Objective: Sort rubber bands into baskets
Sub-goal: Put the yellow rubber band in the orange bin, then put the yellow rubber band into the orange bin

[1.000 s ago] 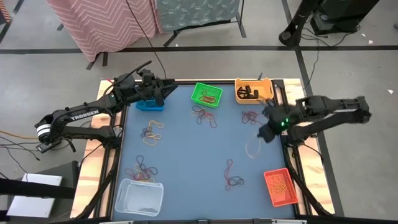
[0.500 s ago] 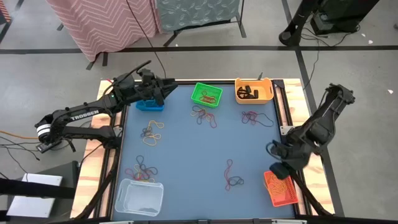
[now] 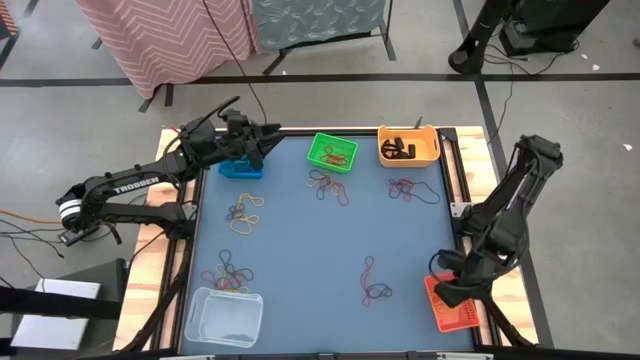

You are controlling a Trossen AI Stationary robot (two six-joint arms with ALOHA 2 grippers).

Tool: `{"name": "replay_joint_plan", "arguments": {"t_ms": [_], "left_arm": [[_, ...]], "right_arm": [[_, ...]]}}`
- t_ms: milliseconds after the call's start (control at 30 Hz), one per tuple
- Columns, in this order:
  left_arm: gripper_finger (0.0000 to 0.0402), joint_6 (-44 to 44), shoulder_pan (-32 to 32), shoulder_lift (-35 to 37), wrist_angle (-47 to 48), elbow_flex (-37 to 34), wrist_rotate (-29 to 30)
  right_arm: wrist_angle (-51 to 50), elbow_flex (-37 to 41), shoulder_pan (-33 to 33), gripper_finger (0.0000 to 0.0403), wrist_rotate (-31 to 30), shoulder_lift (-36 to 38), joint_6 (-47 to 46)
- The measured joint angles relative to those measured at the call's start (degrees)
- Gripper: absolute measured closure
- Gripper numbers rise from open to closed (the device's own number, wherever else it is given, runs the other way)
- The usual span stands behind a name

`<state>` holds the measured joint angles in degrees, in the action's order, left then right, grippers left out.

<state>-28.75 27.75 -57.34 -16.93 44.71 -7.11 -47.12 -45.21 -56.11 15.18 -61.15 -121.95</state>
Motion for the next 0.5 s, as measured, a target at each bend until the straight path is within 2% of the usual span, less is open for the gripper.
{"name": "replay_joint_plan", "arguments": {"t_ms": [167, 333, 500], "left_arm": [[0.0149, 0.0, 0.01, 0.01, 0.0, 0.0, -0.02], [0.0149, 0.0, 0.0, 0.0, 0.07, 0.0, 0.0], [0.0149, -0.03, 0.02, 0.0, 0.09, 0.0, 0.0]], "right_arm": [[0.42, 0.79, 0.11, 0.0342, 2.73, -1.22, 0.22], [2.69, -0.01, 1.21, 0.0258, 0.87, -1.02, 2.28], [5.72, -0.65, 4.36, 0.018, -0.77, -0.48, 10.64]]}}
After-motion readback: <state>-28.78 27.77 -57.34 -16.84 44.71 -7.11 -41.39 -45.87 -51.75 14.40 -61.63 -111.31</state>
